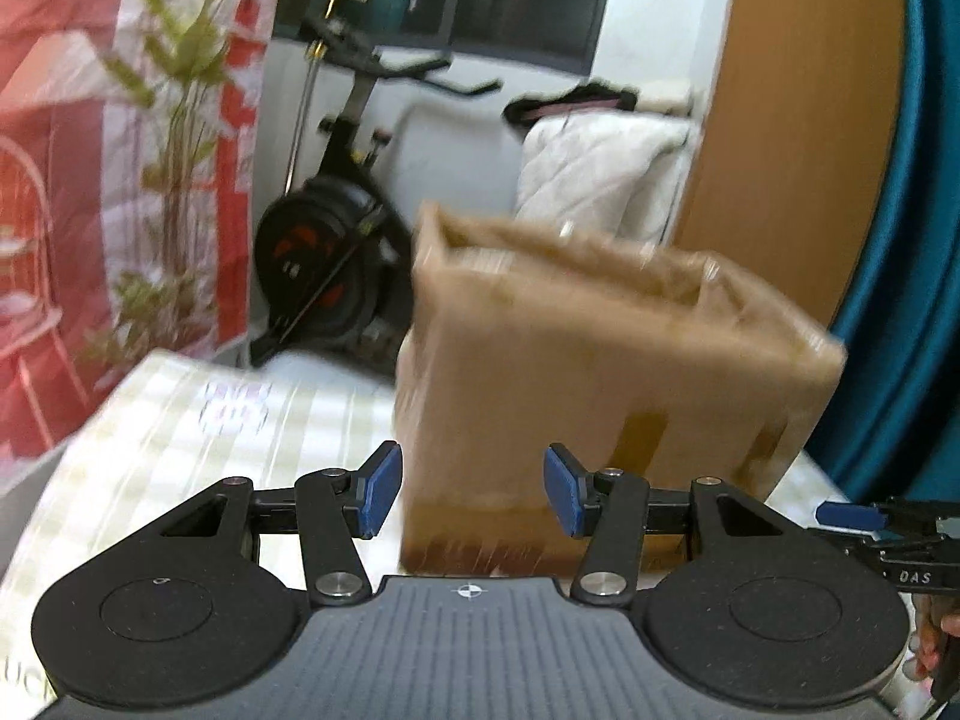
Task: Organize snacks
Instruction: 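Move both tools back to the pile, right tool to the yellow packet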
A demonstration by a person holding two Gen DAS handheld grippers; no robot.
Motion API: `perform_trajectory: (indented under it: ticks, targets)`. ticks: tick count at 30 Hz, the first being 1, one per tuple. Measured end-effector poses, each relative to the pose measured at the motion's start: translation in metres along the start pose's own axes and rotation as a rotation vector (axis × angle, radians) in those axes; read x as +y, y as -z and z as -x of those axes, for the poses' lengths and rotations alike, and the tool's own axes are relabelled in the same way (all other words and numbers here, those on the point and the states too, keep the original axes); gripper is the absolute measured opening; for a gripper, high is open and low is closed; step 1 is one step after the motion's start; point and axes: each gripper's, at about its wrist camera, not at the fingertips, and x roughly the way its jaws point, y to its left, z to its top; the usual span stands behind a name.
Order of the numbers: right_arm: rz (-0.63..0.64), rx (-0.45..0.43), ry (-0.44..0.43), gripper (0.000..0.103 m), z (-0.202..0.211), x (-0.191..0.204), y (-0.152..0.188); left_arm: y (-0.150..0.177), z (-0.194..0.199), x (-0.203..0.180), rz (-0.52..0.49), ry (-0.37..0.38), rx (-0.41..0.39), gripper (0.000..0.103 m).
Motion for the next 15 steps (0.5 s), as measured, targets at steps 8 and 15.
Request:
perform_trajectory:
  ticks: [8, 15]
  targets:
    - [0.012, 0.111, 0.007, 0.045, -0.048, 0.008, 0.029, 0.036, -0.017, 0.004, -0.059, -0.017, 0.080, 0.054]
    - [0.070, 0.203, 0.032, 0.045, -0.080, 0.016, 0.039, 0.055, -0.023, 0.011, -0.058, 0.023, 0.128, 0.053]
